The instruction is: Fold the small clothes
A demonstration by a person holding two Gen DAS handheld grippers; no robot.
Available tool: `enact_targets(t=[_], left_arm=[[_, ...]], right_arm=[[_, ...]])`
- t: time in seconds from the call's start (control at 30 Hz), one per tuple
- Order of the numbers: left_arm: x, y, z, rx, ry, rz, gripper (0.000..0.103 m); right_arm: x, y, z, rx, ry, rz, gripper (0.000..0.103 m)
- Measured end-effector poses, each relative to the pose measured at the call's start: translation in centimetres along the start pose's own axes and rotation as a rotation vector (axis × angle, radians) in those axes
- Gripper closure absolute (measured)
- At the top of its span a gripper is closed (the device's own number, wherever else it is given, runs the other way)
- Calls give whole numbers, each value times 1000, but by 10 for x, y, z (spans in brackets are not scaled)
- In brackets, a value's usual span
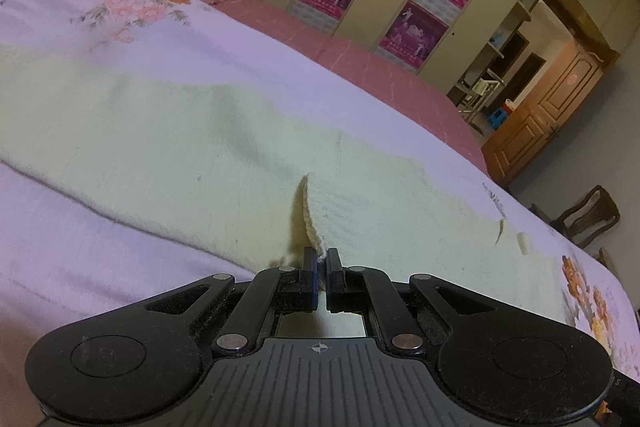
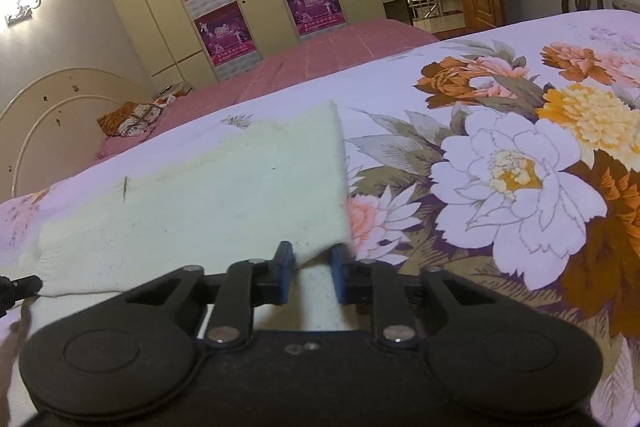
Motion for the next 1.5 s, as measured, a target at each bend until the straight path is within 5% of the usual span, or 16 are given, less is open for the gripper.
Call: enact_targets(t=[0.23,0.37,0.6,0.73,0.83,0.93,1.2,1.5], left_arm=[[0,1,-5,24,-22,8,99],[10,28,4,147,-137,122,98],[-7,-3,81,16,-302,62,96],[-35,-19,118,-18,-371,46,48],[-32,-19,103,42,-353,65,48],[-8,-19,73,114,-312,100,48],[15,-50,104,81,-372,80,48],[17,-53,91,179,-447,105,48]], right_arm=[[0,1,-2,-3,19,-10,81],[10,27,-13,18,98,55,77],[12,1,-39,40,204,17,82],[-4,-10,-66,80,300,-23,81],[-13,-7,-67,45,382,-11,81],[4,-9,-34,-49,313,22,88],[62,-64,-39,4,312,69,81],[74,-88,-6,-50,304,43,84]])
Point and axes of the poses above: each gripper's, at about its wrist camera, not at the fingertips, and y roughly against the way its jaws point, z to its right, x to its top, the point moved 6 cm from there along -y, roughly the way its jaws point
